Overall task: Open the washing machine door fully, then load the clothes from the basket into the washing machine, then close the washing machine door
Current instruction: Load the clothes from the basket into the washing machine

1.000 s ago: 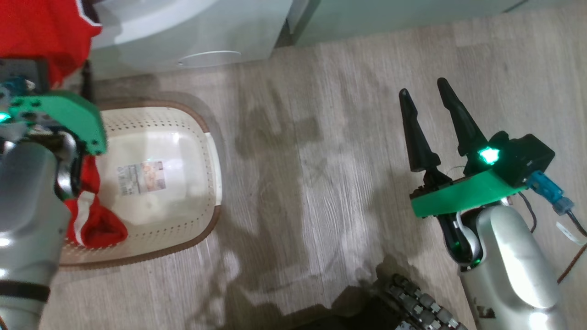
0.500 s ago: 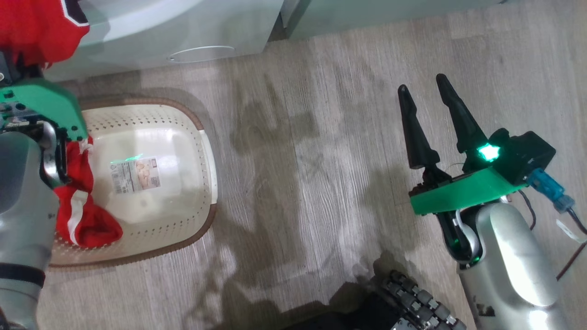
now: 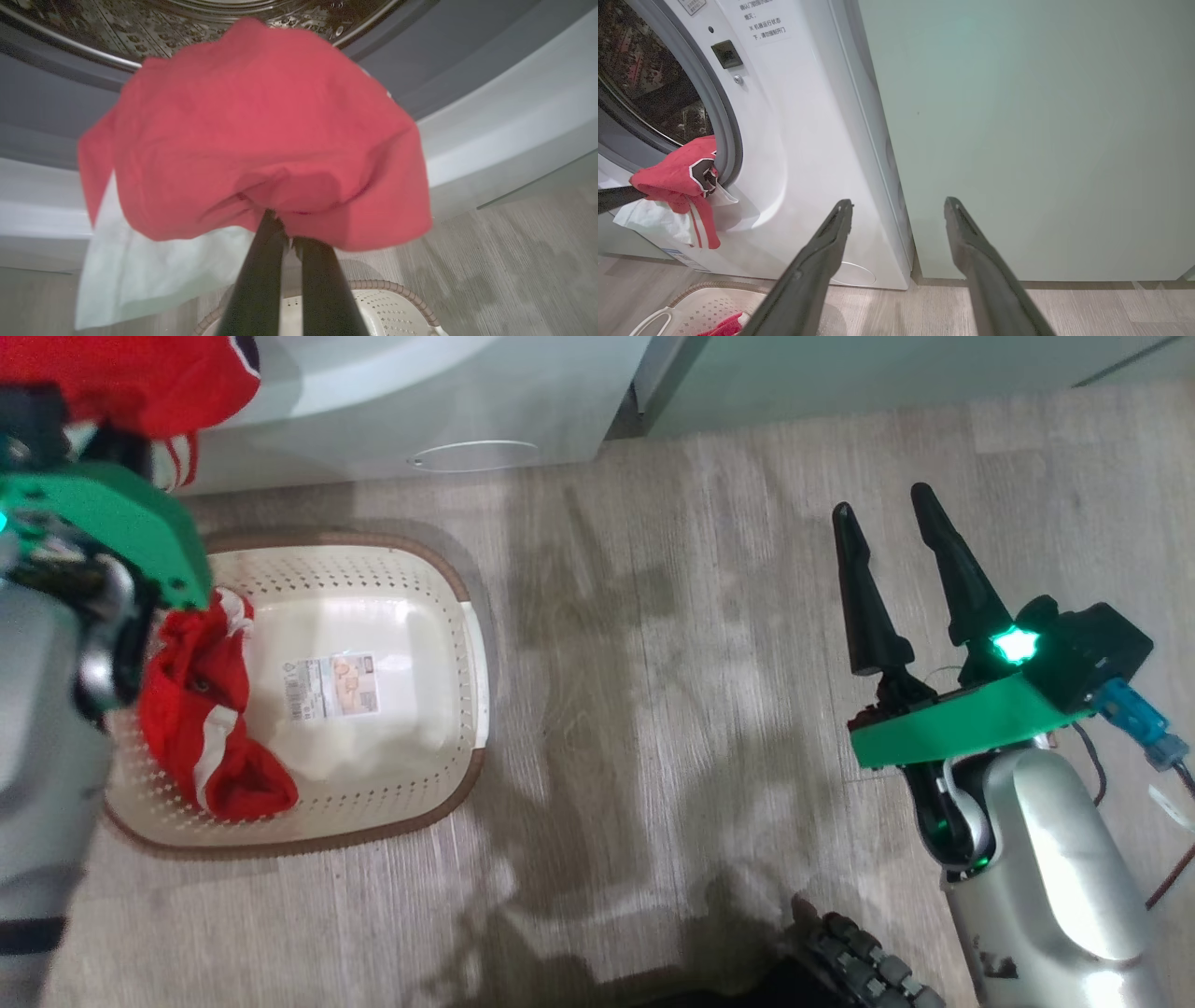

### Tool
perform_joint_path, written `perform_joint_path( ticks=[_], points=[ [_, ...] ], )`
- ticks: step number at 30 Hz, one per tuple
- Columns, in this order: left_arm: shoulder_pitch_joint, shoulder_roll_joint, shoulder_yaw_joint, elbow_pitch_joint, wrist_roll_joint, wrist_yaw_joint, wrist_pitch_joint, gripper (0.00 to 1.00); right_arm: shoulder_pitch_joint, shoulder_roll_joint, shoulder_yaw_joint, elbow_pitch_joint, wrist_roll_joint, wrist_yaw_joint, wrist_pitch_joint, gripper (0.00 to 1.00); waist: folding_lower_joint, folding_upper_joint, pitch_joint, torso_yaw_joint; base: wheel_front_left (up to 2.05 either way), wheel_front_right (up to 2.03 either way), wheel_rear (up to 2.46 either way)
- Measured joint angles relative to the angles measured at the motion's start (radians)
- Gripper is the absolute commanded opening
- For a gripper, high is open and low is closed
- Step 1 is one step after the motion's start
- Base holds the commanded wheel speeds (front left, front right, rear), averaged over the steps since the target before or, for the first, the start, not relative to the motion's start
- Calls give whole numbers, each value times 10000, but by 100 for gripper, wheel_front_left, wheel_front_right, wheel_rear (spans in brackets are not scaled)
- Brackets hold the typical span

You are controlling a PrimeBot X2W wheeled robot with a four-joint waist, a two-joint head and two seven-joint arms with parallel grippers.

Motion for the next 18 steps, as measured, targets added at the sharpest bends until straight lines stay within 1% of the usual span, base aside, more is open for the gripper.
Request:
perform_joint_path(
  ticks=[1,3,5,9,11,13,18],
  points=[
    [28,207,25,-481,-54,4,382,0,1,0,4,0,0,0,-2,100,0,0,-19,44,0,0,0],
    [48,600,79,-1463,-134,165,1005,0,1,0,12,-13,0,0,-2,100,0,0,-34,110,0,0,0],
    [42,959,127,-2270,-203,188,1753,0,0,0,54,-17,35,0,-2,100,0,0,-9,108,0,0,0],
    [-132,1563,153,-3317,-238,259,2986,0,-4,0,173,-54,198,0,-2,100,0,0,80,-25,0,0,0],
    [-520,1770,211,-3494,-399,244,3534,0,-9,0,207,-88,299,0,-10,100,0,0,153,-123,0,0,0],
    [-1040,1948,322,-3444,-631,58,4067,0,-13,0,293,-104,387,0,-25,100,0,0,235,-256,0,0,0],
    [-2373,2203,479,-2731,-1310,-316,5346,0,-50,0,499,-192,669,0,-25,100,0,0,558,-680,0,0,0]
  ],
)
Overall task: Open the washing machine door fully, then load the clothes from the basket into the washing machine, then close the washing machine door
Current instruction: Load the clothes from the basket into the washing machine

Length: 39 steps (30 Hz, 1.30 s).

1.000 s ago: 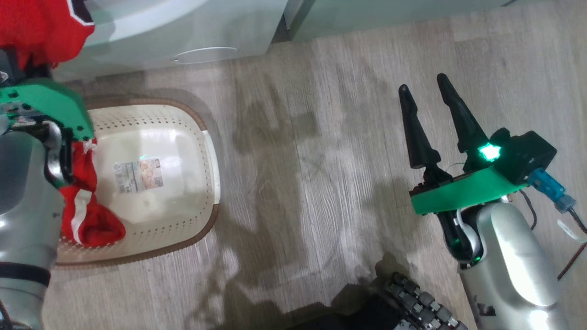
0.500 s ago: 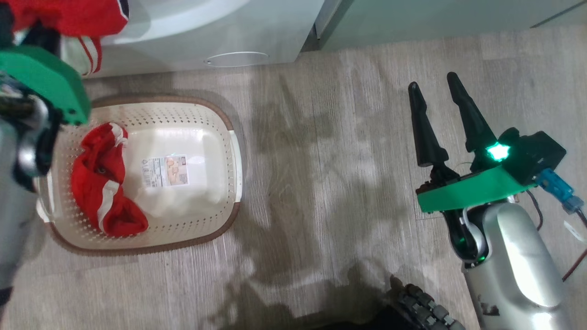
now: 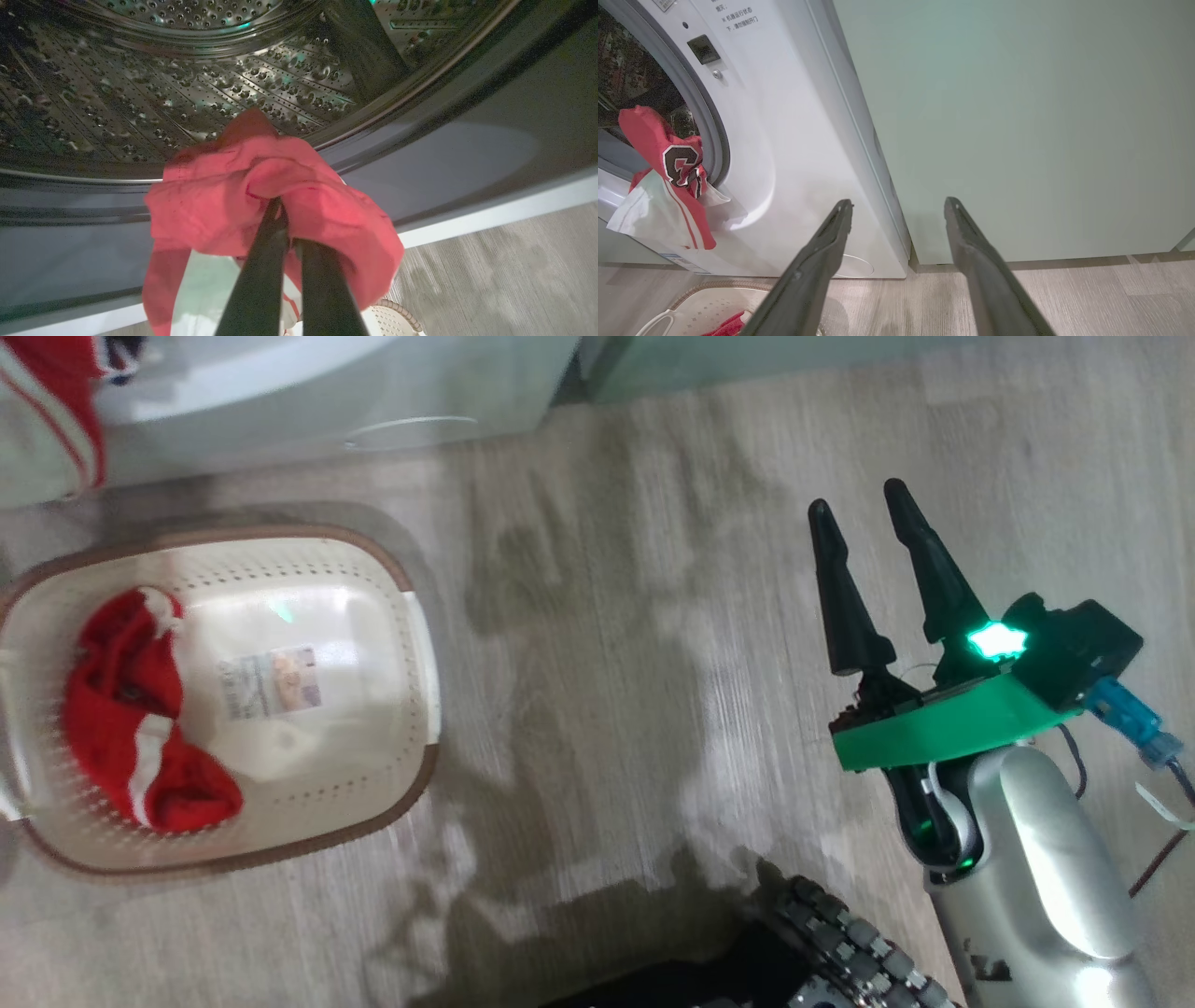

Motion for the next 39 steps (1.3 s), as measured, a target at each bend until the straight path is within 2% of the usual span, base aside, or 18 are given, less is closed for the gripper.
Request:
perform_joint_path(
  ticks=[6,11,15,16,21,28,29,30,31,39],
  points=[
    [-1371,380,240,1011,-150,-52,819,0,-164,2,167,-119,318,0,0,100,0,0,569,-548,0,0,0],
    [-2269,451,401,1478,52,-8,548,0,-278,4,276,-209,433,0,0,100,1,0,980,-891,0,0,0],
    [-2922,435,558,1983,401,153,-318,0,-421,4,339,-316,523,0,0,100,1,0,1338,-1197,0,0,0],
    [-3209,470,510,2134,859,136,-1174,0,-466,4,382,-364,575,0,0,100,1,0,1494,-1312,0,0,0],
    [-3969,401,612,2943,1373,159,-3010,0,-603,6,408,-445,577,0,0,100,1,0,1768,-1491,0,0,0],
    [-3809,171,692,4075,1321,136,-3766,0,-602,6,303,-443,562,0,0,100,-1,0,1793,-1339,0,0,0],
    [-3700,109,677,4111,1310,140,-3866,20,-602,6,263,-443,543,0,0,100,0,0,1782,-1288,0,0,0],
    [-3553,58,660,4119,1310,142,-3996,85,-602,6,240,-441,506,0,0,100,0,0,1762,-1232,0,0,0],
    [-3405,8,639,4115,1310,150,-4178,100,-602,6,211,-441,443,0,0,100,0,0,1733,-1174,0,0,0],
    [-1953,-629,798,3611,1049,247,-6078,100,-558,6,-217,-403,-107,0,-2,100,-1,0,1223,-637,0,0,0]
  ],
)
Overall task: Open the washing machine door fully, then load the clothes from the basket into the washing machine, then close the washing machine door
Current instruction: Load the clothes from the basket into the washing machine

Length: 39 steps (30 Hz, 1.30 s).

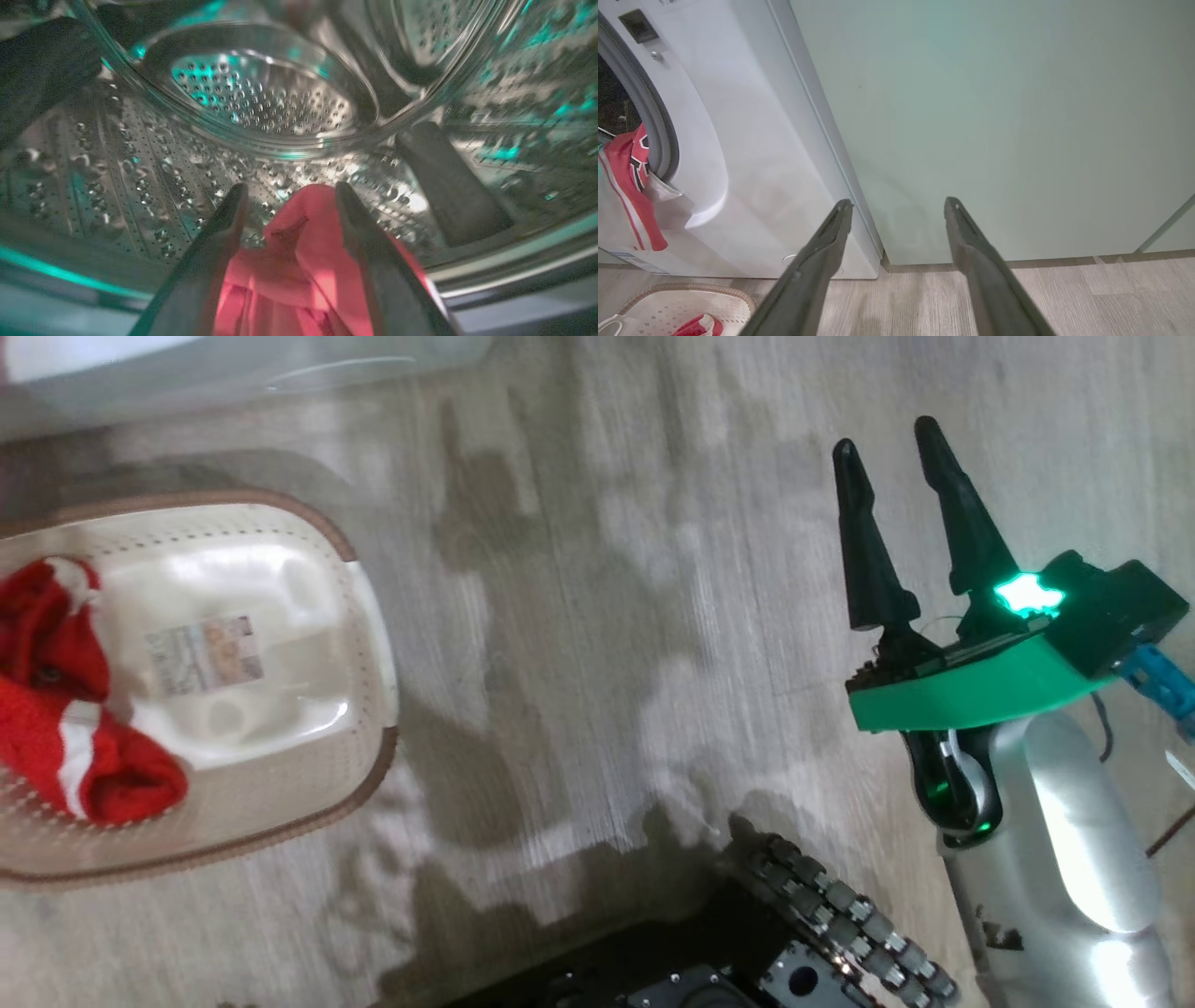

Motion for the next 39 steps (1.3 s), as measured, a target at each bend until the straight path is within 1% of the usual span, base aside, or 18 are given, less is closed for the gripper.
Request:
perform_joint_path(
  ticks=[5,9,11,17,20,23,29,39],
  points=[
    [1564,-485,117,-1085,-150,278,-1139,100,80,0,-257,94,-336,0,0,100,0,0,-473,443,0,0,0],
    [3009,-798,136,-2270,-207,619,-1839,100,337,-2,-453,167,-621,0,0,100,-1,0,-927,804,0,0,0],
    [3676,-905,140,-2886,-207,848,-2015,100,454,-4,-545,194,-731,0,0,100,0,0,-1139,999,0,0,0],
    [5528,-1147,73,-4497,-38,1331,-2378,100,646,-6,-811,293,-1022,0,0,100,-1,0,-1755,1539,0,0,0],
    [6311,-1254,44,-5035,69,1584,-2454,100,691,-6,-848,397,-1133,0,2,100,-1,0,-2048,1736,0,0,0],
    [7154,-1365,-4,-5358,155,1753,-2535,100,709,-6,-888,437,-1216,0,6,100,-1,0,-2339,1861,0,0,0],
    [8548,-1812,-309,-5517,215,1837,-2621,100,1110,-6,-1060,479,-1394,0,194,100,-1,0,-2884,2080,0,0,0],
    [9435,-2207,-545,-5239,560,1737,-2635,100,1591,-6,-1089,460,-1546,0,575,100,-1,0,-3699,2274,0,0,0]
  ],
)
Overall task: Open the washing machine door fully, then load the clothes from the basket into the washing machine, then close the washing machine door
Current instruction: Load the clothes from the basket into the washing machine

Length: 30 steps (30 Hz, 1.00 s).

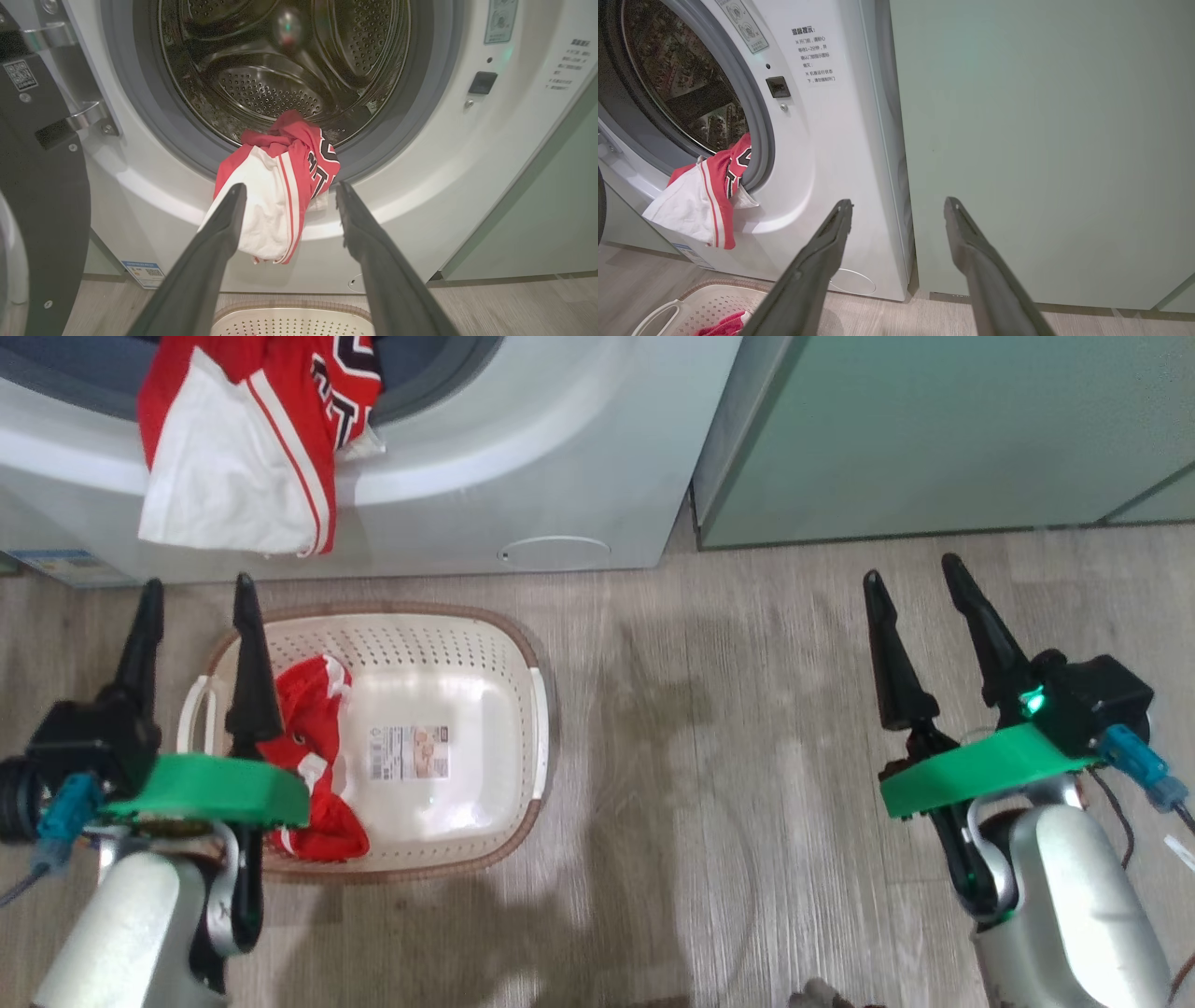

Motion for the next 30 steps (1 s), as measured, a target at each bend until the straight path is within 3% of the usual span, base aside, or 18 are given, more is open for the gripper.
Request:
perform_joint_path(
  ticks=[12,30],
  points=[
    [412,-466,136,326,351,-401,-31,100,492,0,-125,-167,2,0,219,100,0,0,-747,123,0,0,0],
    [396,-759,500,681,541,-803,-31,100,494,0,-134,-372,2,0,309,100,1,0,-595,179,0,0,0]
  ],
)
